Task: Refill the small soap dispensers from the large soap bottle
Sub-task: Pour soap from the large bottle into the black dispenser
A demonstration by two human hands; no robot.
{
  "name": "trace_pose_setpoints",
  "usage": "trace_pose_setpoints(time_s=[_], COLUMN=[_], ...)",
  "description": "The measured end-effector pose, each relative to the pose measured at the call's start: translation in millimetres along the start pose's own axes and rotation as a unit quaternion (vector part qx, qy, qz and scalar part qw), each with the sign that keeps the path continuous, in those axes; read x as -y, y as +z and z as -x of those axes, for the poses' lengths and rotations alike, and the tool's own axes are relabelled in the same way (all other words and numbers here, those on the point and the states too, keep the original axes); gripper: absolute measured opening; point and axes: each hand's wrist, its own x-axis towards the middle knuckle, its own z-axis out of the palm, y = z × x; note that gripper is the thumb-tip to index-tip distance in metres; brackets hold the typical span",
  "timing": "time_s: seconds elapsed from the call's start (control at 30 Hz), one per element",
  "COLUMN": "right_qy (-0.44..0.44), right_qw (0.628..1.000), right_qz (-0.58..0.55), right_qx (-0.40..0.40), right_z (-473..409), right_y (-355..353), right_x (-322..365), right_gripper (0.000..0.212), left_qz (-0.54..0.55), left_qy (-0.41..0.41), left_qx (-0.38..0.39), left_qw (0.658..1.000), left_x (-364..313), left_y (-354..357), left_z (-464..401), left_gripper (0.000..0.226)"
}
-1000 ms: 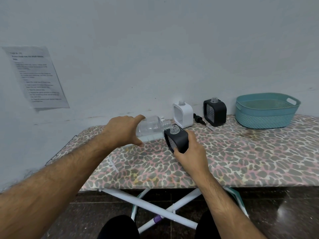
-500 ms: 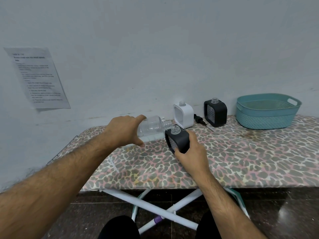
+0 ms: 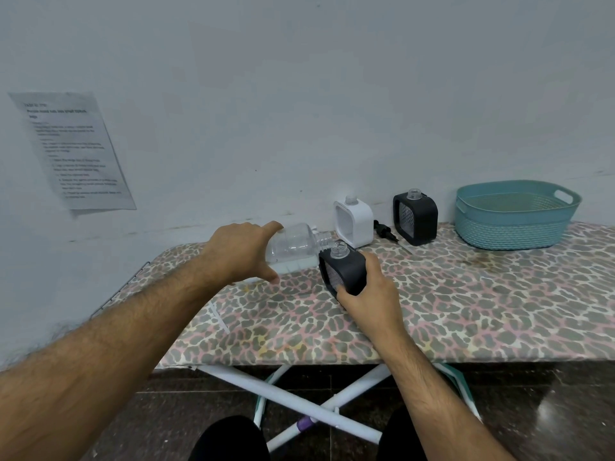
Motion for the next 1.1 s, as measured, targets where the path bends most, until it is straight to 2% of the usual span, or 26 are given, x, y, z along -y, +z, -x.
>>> trace_pose_setpoints(time_s=[1.1], right_qy=[0.018], right_qw=[1.0], right_qz=[-0.021], right_qx=[0.008], right_z=[-2.0], right_y=[-0.5], right_x=[-3.2], right_gripper=[0.066], left_qz=[0.008], left_qy=[-0.006], left_qx=[0.011], left_qw=[1.0], left_x=[-3.3], left_y=[-2.1], left_z=[-0.9], left_gripper=[0.098])
